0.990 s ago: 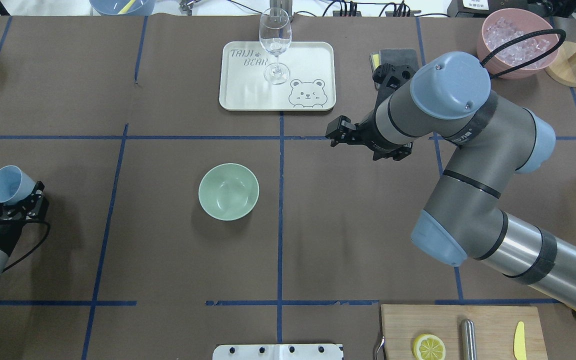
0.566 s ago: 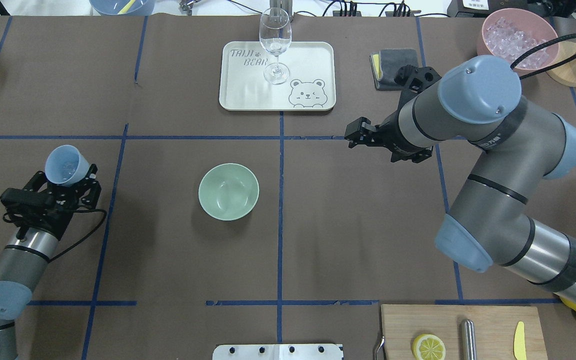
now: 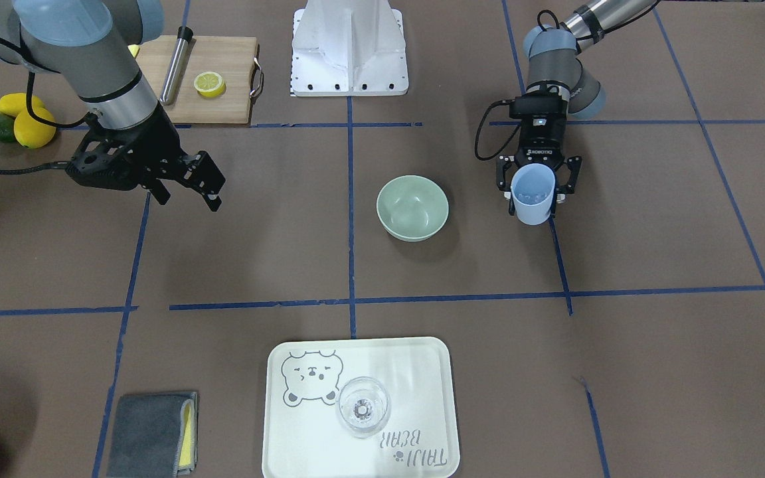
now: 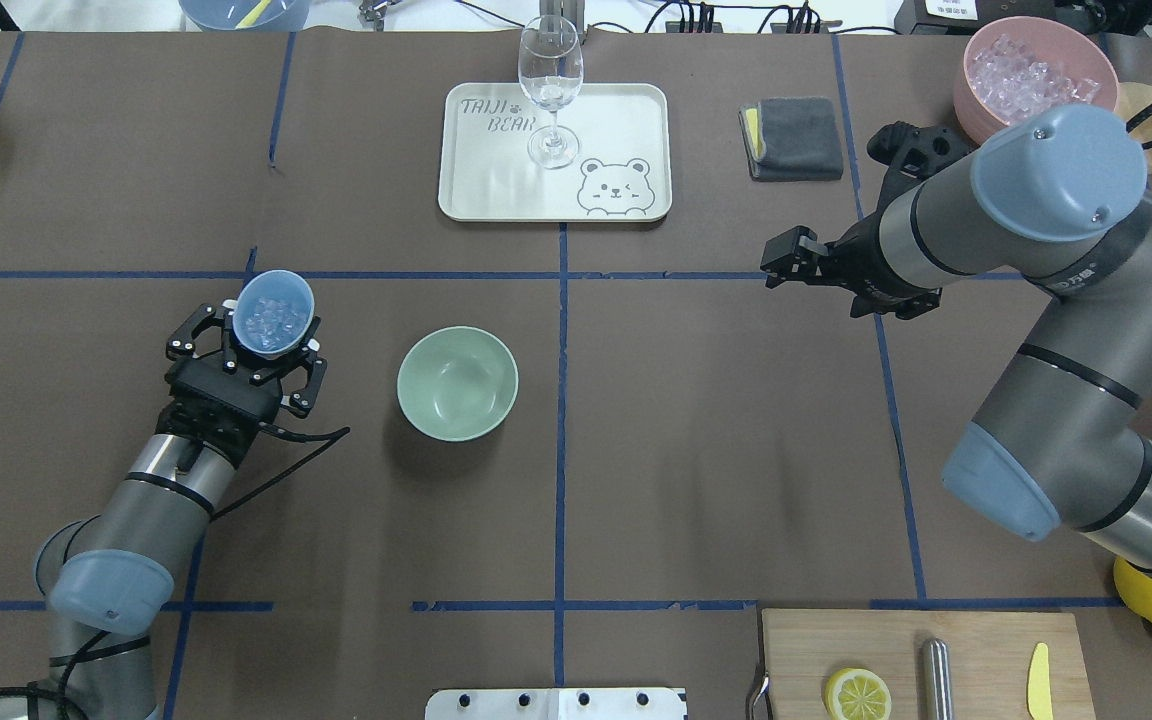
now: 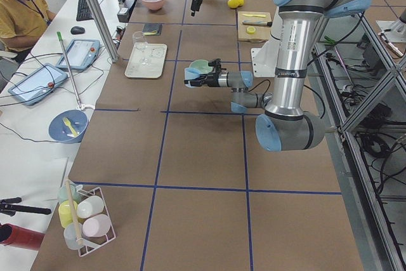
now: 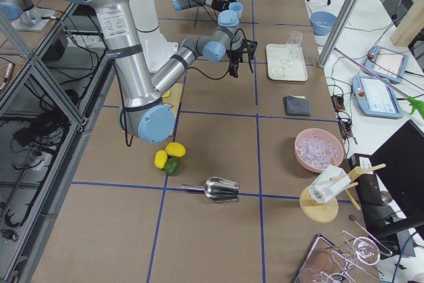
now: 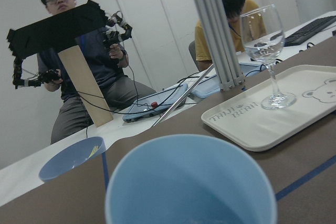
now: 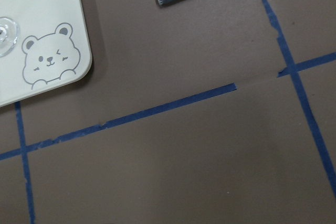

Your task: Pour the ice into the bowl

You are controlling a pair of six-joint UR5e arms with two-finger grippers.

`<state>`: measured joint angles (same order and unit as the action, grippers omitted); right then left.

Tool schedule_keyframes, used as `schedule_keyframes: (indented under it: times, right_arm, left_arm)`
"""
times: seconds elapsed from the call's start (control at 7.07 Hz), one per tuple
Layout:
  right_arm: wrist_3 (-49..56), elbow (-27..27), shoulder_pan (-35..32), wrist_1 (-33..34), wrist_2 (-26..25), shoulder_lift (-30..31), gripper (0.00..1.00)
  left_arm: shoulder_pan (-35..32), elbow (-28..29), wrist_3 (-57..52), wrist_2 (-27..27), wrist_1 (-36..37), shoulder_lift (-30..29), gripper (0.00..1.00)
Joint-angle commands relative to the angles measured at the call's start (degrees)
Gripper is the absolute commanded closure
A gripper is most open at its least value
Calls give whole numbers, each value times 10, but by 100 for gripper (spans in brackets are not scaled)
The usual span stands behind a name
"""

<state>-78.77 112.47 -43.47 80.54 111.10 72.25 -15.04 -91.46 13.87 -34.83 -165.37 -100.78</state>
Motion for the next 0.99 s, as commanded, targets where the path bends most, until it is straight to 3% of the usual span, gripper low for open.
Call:
schedule_keyframes:
  times: [0.0, 0.14, 0.57, 0.71, 0.85]
  right_arm:
    - [35, 13, -17, 0, 2, 38, 0]
    - [40, 20, -25, 0, 3, 45, 0]
    - [41, 19, -36, 1, 3, 46, 0]
    - [41, 17, -36, 1, 3, 43, 0]
    - [41, 17, -36, 1, 3, 41, 0]
  left_arm:
    - [21, -42, -160, -21, 86, -41, 100]
    - [24, -37, -227, -22, 148, -44, 100]
    - [30, -34, -427, -13, 224, -62, 100]
    - [30, -41, -502, 44, 262, -70, 100]
    - [31, -36, -585, 48, 264, -73, 100]
